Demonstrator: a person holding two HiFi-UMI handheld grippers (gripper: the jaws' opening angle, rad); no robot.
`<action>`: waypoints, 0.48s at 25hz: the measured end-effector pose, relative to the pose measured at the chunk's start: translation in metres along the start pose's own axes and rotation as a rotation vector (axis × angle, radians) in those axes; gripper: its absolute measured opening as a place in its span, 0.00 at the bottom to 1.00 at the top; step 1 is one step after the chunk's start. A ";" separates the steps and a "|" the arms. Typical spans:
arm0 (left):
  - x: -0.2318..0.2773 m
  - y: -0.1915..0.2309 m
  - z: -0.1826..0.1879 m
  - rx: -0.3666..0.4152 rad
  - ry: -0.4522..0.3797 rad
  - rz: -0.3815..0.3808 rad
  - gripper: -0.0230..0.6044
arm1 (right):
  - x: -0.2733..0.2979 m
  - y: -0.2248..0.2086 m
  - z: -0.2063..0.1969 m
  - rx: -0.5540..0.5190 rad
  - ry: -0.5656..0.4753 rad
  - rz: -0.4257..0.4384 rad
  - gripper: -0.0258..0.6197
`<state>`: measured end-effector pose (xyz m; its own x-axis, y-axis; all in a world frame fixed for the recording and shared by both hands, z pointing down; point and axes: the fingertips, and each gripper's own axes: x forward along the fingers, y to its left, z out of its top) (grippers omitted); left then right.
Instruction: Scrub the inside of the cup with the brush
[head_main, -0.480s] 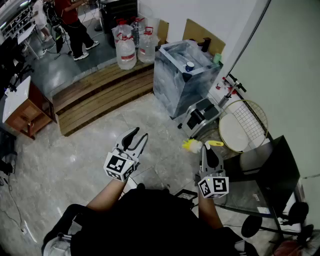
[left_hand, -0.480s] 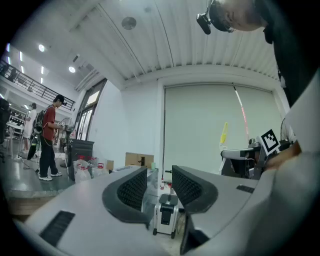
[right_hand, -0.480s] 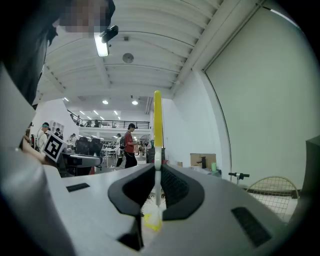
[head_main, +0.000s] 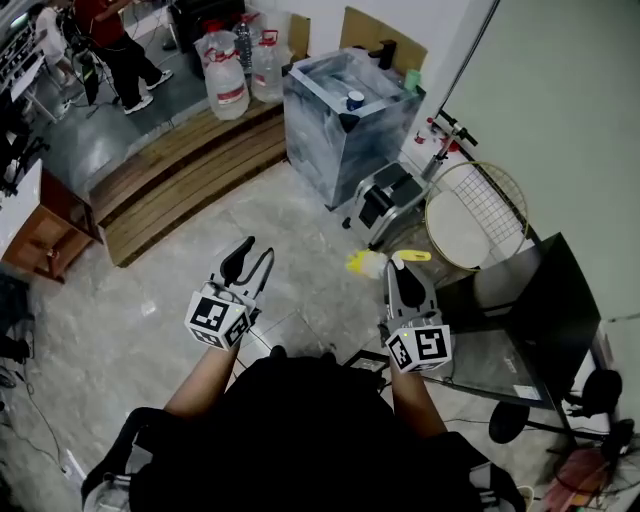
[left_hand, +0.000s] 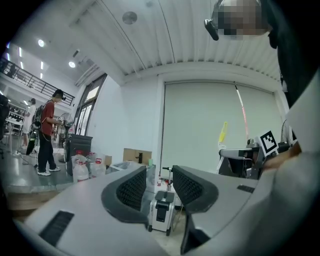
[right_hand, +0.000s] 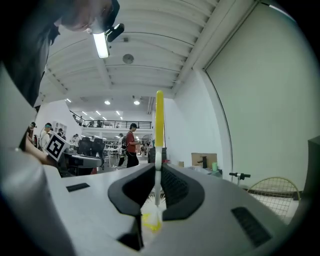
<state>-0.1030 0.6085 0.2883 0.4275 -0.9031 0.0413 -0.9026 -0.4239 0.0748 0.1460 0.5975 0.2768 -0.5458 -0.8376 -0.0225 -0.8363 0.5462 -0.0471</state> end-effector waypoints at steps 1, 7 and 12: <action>0.004 -0.003 0.001 0.002 -0.002 -0.006 0.30 | 0.000 -0.003 0.000 -0.007 0.001 0.000 0.11; 0.019 -0.022 -0.002 0.012 -0.001 -0.013 0.30 | -0.010 -0.024 -0.011 -0.013 0.013 0.013 0.11; 0.033 -0.039 -0.008 -0.001 0.017 -0.011 0.30 | -0.022 -0.048 -0.022 0.012 0.013 0.040 0.11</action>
<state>-0.0530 0.5962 0.2950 0.4379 -0.8972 0.0575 -0.8980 -0.4334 0.0758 0.1970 0.5895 0.3012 -0.5795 -0.8149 -0.0115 -0.8132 0.5791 -0.0588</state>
